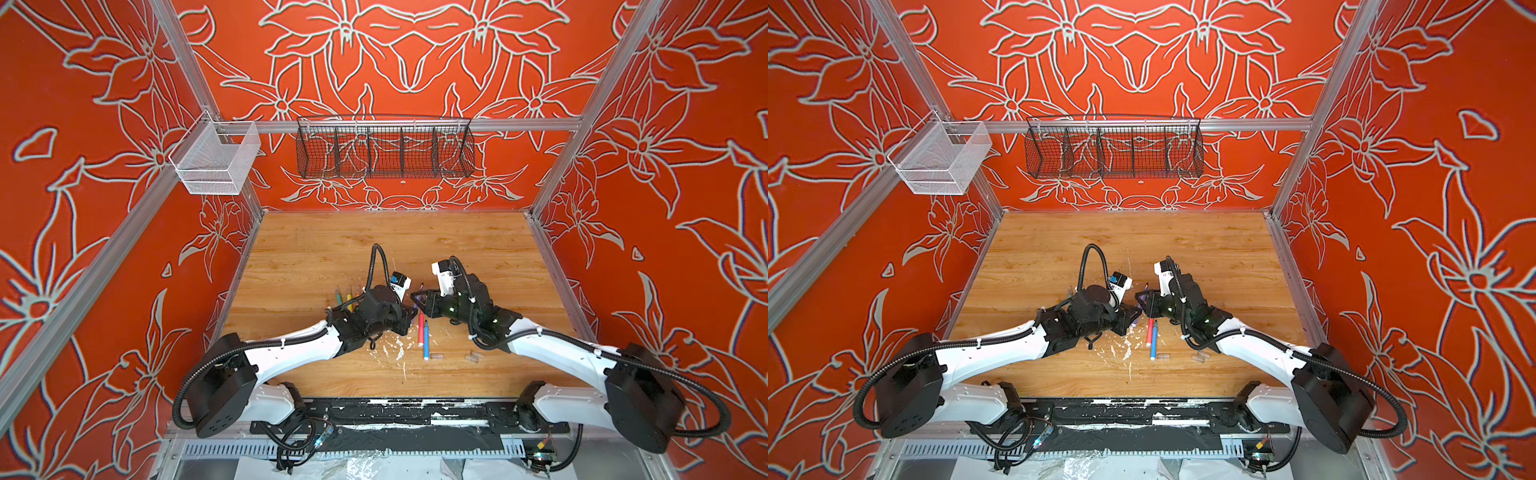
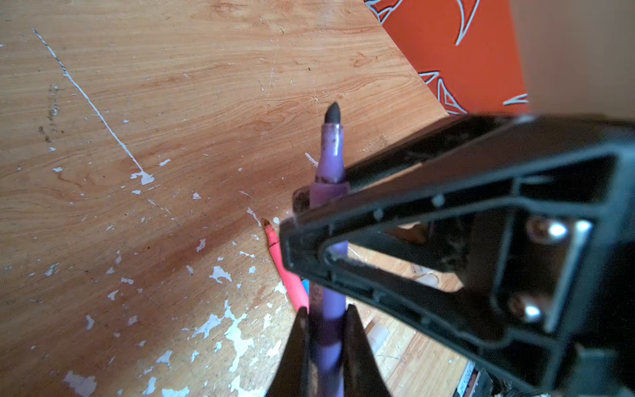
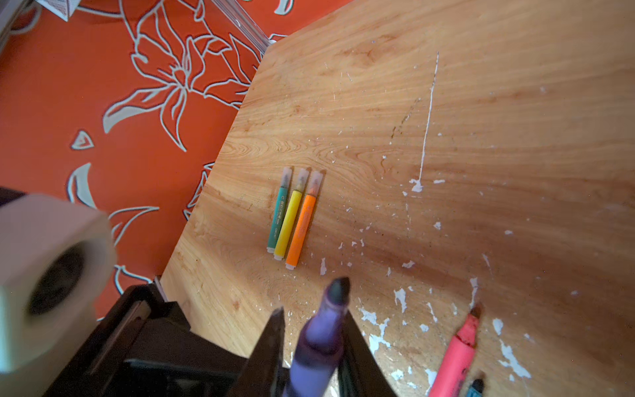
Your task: Insert the pens into the pen caps
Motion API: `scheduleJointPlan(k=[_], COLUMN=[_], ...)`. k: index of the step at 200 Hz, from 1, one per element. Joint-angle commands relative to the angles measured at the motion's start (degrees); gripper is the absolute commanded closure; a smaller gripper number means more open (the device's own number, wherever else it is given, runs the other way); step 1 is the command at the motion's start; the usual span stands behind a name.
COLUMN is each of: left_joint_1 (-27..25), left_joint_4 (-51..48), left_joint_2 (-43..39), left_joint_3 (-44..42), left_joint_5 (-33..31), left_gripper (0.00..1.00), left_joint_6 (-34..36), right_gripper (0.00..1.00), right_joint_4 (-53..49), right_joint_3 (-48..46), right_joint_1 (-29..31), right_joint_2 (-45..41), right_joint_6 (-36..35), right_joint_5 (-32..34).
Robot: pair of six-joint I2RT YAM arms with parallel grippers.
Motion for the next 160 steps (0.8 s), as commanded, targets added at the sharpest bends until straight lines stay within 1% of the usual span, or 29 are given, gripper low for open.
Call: scheduleJointPlan(k=[1,3,20,30,57,80,114,141,160], left_joint_1=[-0.25,-0.25,-0.25,-0.25,-0.25,-0.25,-0.22,-0.25,-0.25], left_joint_4=[1.76,1.75,1.65,1.74,1.86,3.56,5.15,6.88,6.39], left_joint_2=[-0.88,-0.91,-0.49,-0.12,0.28,0.00,1.13,2.64,4.04], left_joint_3=[-0.36,-0.36,-0.27,-0.12,0.17,-0.67,-0.54,-0.22,0.58], left_joint_5=[0.39,0.39,0.16,0.20,-0.83,-2.66,-3.37,-4.34,-4.40], left_gripper=[1.00,1.00,0.88,0.83,0.72,0.66,0.65,0.65,0.65], left_joint_6=[0.84,0.88,0.91,0.93,1.64,2.52,3.99,4.91,5.13], right_gripper=[0.85,0.86,0.94,1.00,1.00,1.00,1.00,1.00,1.00], right_joint_4=[0.66,0.69,1.73,2.33,3.80,9.24,18.02,21.22,23.48], right_joint_3=[1.98,1.92,1.57,1.47,1.16,-1.47,-5.60,-7.00,-7.92], right_joint_1=[0.35,0.35,0.36,0.34,0.36,0.36,0.36,0.35,0.31], right_joint_2=[0.61,0.58,0.40,0.22,0.13,-0.40,-2.14,-2.66,-2.43], right_joint_6=[1.37,1.45,2.54,3.38,6.51,10.46,14.97,17.42,19.50], right_joint_5=[-1.63,-1.68,-2.61,-3.58,-5.20,-5.34,-5.89,-6.25,-6.25])
